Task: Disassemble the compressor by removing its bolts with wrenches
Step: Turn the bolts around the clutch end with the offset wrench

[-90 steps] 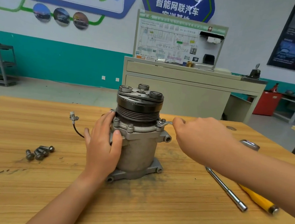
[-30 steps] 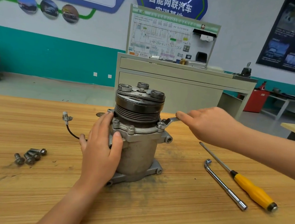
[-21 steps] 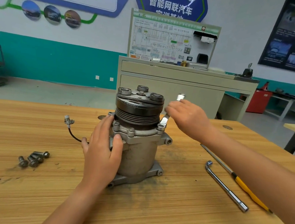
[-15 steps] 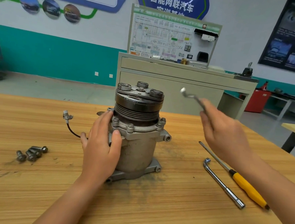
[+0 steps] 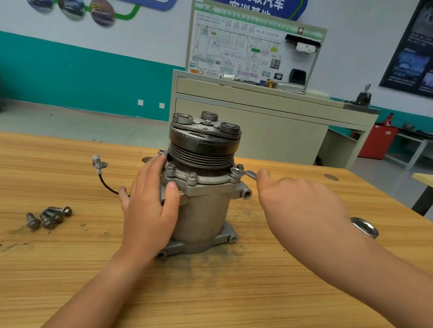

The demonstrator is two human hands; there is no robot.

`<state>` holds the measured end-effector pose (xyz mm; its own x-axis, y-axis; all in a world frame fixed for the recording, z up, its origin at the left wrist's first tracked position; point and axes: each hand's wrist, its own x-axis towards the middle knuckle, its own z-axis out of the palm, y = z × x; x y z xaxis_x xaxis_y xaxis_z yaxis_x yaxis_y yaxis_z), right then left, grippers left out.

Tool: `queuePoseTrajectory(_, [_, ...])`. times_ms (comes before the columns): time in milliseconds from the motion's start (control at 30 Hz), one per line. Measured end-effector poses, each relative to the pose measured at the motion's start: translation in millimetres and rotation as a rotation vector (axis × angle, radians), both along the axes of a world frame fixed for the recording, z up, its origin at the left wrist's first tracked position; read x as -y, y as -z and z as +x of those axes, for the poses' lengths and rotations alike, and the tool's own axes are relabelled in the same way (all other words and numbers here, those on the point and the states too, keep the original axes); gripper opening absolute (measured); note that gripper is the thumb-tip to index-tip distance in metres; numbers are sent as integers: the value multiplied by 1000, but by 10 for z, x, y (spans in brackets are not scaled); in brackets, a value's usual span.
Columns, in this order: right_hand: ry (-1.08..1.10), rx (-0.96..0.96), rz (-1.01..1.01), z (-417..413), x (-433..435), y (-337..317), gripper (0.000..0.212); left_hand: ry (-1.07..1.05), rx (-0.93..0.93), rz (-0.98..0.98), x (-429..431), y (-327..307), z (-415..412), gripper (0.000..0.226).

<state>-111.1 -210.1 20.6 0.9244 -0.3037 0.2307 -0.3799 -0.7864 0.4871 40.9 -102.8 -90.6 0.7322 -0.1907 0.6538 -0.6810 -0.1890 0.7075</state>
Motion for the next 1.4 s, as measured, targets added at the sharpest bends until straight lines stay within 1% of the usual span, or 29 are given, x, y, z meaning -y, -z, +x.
queuePoseTrajectory(100, [8, -81, -25, 49, -79, -100, 48, 4, -2, 0, -6, 1, -4, 67])
queuePoseTrajectory(200, [-9, -100, -101, 28, -15, -98, 44, -5, -6, 7, -10, -8, -12, 64])
queuePoseTrajectory(400, [-139, -94, -104, -8, 303, -4, 52, -56, 26, -12, -11, -38, -44, 66])
queuePoseTrajectory(467, [-143, -95, -171, 57, 435, -50, 46, -70, 36, -15, -4, -43, -45, 65])
queuePoseTrajectory(533, [-150, -56, -222, 170, 579, -93, 37, -80, 34, -18, 3, -47, -48, 65])
queuePoseTrajectory(567, [-165, -26, -231, 238, 650, -88, 36, -81, 32, -19, 4, -48, -48, 64])
queuePoseTrajectory(633, [-272, 75, -244, 383, 781, -16, 36, -77, 25, -21, 6, -45, -46, 60])
queuePoseTrajectory(667, [-371, 186, -204, 469, 850, 46, 34, -74, 25, -22, 5, -41, -44, 60])
queuePoseTrajectory(733, [-566, 389, -135, 666, 894, 140, 21, -68, 30, -25, 0, -36, -36, 62])
queuePoseTrajectory(767, [-613, 433, -119, 763, 884, 171, 17, -65, 31, -27, 1, -36, -34, 64])
queuePoseTrajectory(800, [-643, 450, -107, 838, 881, 205, 19, -64, 31, -28, 2, -37, -31, 64])
queuePoseTrajectory(867, [-641, 488, -22, 871, 863, 232, 22, -63, 29, -28, 3, -35, -25, 65])
queuePoseTrajectory(900, [-603, 545, 62, 824, 852, 226, 21, -61, 30, -27, 3, -31, -22, 64])
queuePoseTrajectory(933, [-561, 642, 168, 745, 847, 218, 19, -58, 32, -26, 3, -28, -18, 64])
queuePoseTrajectory(967, [-519, 750, 282, 644, 844, 204, 20, -57, 34, -28, 3, -26, -15, 64])
queuePoseTrajectory(1000, [-488, 820, 380, 529, 833, 193, 23, -57, 34, -30, 5, -27, -13, 64])
queuePoseTrajectory(1033, [-482, 835, 428, 406, 803, 189, 26, -57, 32, -33, 8, -28, -12, 64])
queuePoseTrajectory(1067, [-484, 805, 411, 276, 755, 191, 27, -57, 31, -34, 9, -28, -13, 65])
queuePoseTrajectory(1133, [-449, 655, 345, 23, 634, 226, 29, -57, 34, -31, 6, -25, -16, 64])
queuePoseTrajectory(1233, [-342, 423, 297, -196, 455, 276, 42, -60, 32, -32, 2, -26, -18, 65])
queuePoseTrajectory(1300, [-237, 340, 231, -204, 416, 313, 47, -60, 26, -33, 0, -26, -23, 65])
queuePoseTrajectory(1400, [-122, 271, 108, -147, 352, 284, 50, -54, 21, -34, -1, -26, -32, 64])
